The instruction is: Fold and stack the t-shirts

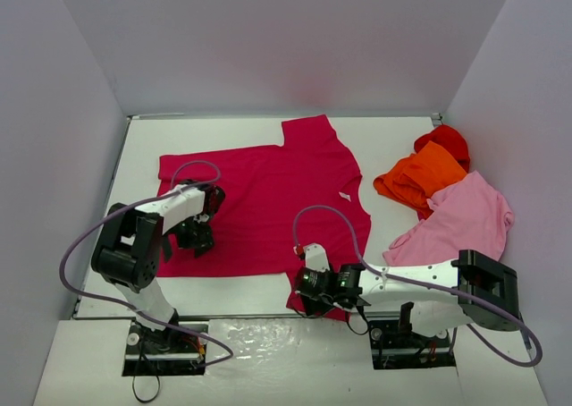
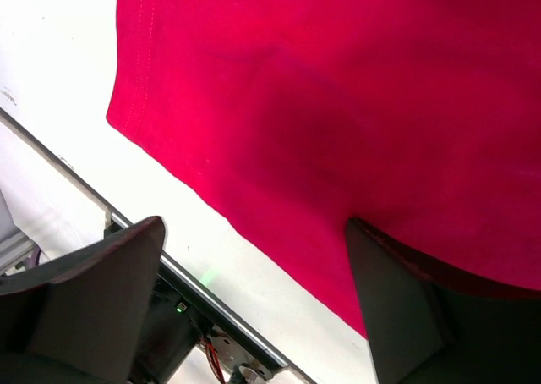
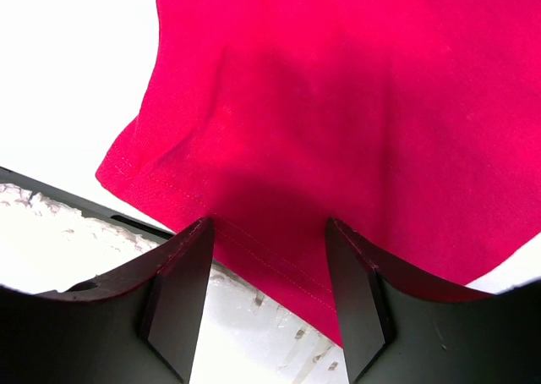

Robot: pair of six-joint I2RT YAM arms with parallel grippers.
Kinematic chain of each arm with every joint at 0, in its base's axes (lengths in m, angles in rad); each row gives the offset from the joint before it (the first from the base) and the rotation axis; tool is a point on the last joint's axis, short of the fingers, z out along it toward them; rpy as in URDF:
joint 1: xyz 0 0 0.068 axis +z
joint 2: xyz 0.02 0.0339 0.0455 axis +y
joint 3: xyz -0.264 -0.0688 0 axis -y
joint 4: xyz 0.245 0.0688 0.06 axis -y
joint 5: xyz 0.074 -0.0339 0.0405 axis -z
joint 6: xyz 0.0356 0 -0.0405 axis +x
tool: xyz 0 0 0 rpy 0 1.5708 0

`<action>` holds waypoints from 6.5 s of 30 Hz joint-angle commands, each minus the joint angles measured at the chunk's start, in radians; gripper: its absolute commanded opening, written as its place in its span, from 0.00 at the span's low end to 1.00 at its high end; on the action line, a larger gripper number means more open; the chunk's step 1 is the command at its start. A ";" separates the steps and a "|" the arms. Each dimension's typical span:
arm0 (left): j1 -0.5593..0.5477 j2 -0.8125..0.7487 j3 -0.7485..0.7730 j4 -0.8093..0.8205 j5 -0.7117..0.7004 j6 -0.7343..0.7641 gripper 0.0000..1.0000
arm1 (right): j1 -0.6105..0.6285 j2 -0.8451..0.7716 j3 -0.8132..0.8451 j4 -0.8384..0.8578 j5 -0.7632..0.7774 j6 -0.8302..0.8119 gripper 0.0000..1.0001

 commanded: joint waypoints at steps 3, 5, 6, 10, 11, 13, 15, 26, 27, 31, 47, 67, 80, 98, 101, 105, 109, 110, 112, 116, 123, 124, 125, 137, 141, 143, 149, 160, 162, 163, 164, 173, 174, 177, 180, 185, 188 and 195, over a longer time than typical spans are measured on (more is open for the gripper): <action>-0.022 0.036 0.029 -0.042 -0.043 -0.032 0.36 | 0.007 0.016 -0.067 -0.028 -0.095 0.095 0.50; -0.024 0.046 0.030 -0.049 -0.043 -0.040 0.00 | 0.007 -0.008 -0.053 -0.056 -0.083 0.099 0.50; -0.024 0.051 0.029 -0.051 -0.043 -0.043 0.00 | 0.007 -0.020 -0.046 -0.075 -0.077 0.101 0.50; -0.024 0.063 0.012 -0.038 -0.018 -0.047 0.00 | 0.007 -0.069 -0.024 -0.135 -0.052 0.103 0.51; -0.024 0.058 0.002 -0.028 -0.005 -0.049 0.00 | 0.007 -0.081 -0.022 -0.153 -0.046 0.104 0.51; -0.024 0.030 -0.026 0.005 0.020 -0.051 0.00 | 0.007 -0.097 -0.027 -0.171 -0.037 0.109 0.51; -0.024 0.000 -0.046 0.036 0.035 -0.054 0.00 | 0.007 -0.102 -0.039 -0.176 -0.034 0.113 0.51; 0.194 -0.493 -0.274 0.268 0.535 0.031 0.39 | -0.012 -0.225 -0.126 -0.085 -0.107 0.158 0.48; 0.207 -0.504 -0.263 0.222 0.537 0.068 0.42 | -0.015 -0.238 -0.136 -0.070 -0.110 0.181 0.47; 0.217 -0.481 -0.150 0.007 0.409 0.147 0.54 | -0.029 -0.283 -0.161 -0.057 -0.102 0.210 0.47; 0.217 -0.442 -0.257 0.055 0.468 0.072 0.91 | -0.105 -0.306 -0.153 -0.010 -0.159 0.194 0.43; 0.217 -0.116 -0.137 0.227 0.441 0.100 0.92 | -0.183 -0.288 -0.145 -0.014 -0.220 0.138 0.43; 0.131 -0.096 -0.204 0.212 0.348 0.048 0.76 | -0.201 -0.312 -0.118 -0.062 -0.218 0.120 0.43; 0.054 -0.048 -0.161 0.131 0.228 0.006 0.00 | -0.205 -0.456 -0.051 -0.244 -0.133 0.164 0.42; 0.054 -0.043 -0.158 0.129 0.230 0.007 0.00 | -0.205 -0.468 -0.053 -0.257 -0.130 0.173 0.42; 0.054 -0.021 -0.159 0.160 0.265 0.026 0.00 | -0.205 -0.462 -0.054 -0.255 -0.128 0.173 0.42; 0.053 -0.012 -0.159 0.168 0.273 0.034 0.00 | -0.202 -0.413 -0.037 -0.245 -0.115 0.139 0.42; 0.052 -0.014 -0.157 0.168 0.272 0.035 0.00 | -0.201 -0.398 -0.034 -0.231 -0.117 0.129 0.42; 0.052 -0.020 -0.151 0.167 0.268 0.036 0.00 | -0.196 -0.371 -0.036 -0.179 -0.135 0.117 0.43; 0.052 -0.031 -0.133 0.150 0.257 0.040 0.00 | -0.189 -0.302 -0.071 -0.058 -0.183 0.117 0.43; 0.047 -0.028 -0.124 0.148 0.255 0.044 0.00 | -0.151 -0.139 -0.014 -0.019 -0.180 0.092 0.44; 0.045 -0.027 -0.122 0.147 0.256 0.045 0.00 | -0.147 -0.121 -0.010 -0.017 -0.180 0.093 0.44; 0.043 -0.026 -0.121 0.145 0.256 0.045 0.00 | -0.145 -0.107 -0.009 -0.016 -0.180 0.094 0.44; 0.033 -0.019 -0.115 0.143 0.259 0.053 0.00 | -0.122 0.110 -0.018 -0.013 -0.166 0.135 0.39; 0.031 -0.017 -0.117 0.145 0.259 0.054 0.00 | -0.121 0.139 -0.035 -0.013 -0.143 0.146 0.20; 0.031 -0.014 -0.120 0.149 0.260 0.055 0.00 | -0.121 0.145 -0.053 -0.014 -0.141 0.156 0.05; 0.026 -0.003 -0.123 0.157 0.263 0.059 0.00 | -0.117 0.105 -0.076 -0.020 -0.133 0.172 0.00; 0.022 -0.099 0.063 0.036 0.203 0.090 0.00 | -0.129 0.010 0.069 -0.105 0.015 0.093 0.00; 0.022 -0.099 0.111 0.007 0.184 0.100 0.00 | -0.138 0.023 0.100 -0.119 0.034 0.063 0.00; 0.022 -0.099 0.145 -0.006 0.176 0.107 0.00 | -0.144 0.029 0.115 -0.122 0.042 0.049 0.00; 0.022 -0.099 0.168 -0.014 0.173 0.110 0.00 | -0.150 0.031 0.123 -0.127 0.048 0.041 0.00; 0.022 -0.043 0.340 -0.108 0.131 0.159 0.00 | -0.250 0.029 0.227 -0.137 0.065 -0.091 0.00; 0.022 -0.038 0.355 -0.117 0.124 0.162 0.00 | -0.257 0.030 0.242 -0.138 0.065 -0.109 0.00; 0.022 -0.025 0.398 -0.133 0.112 0.174 0.00 | -0.281 0.035 0.274 -0.139 0.071 -0.146 0.00; 0.022 -0.001 0.439 -0.147 0.108 0.190 0.00 | -0.299 0.057 0.324 -0.140 0.070 -0.186 0.00; 0.022 0.076 0.545 -0.214 0.085 0.228 0.00 | -0.331 0.101 0.396 -0.139 0.078 -0.241 0.00; 0.022 0.127 0.628 -0.257 0.053 0.247 0.00 | -0.358 0.130 0.442 -0.136 0.083 -0.277 0.00; 0.022 0.229 0.843 -0.319 0.018 0.281 0.00 | -0.452 0.208 0.523 -0.121 0.110 -0.356 0.00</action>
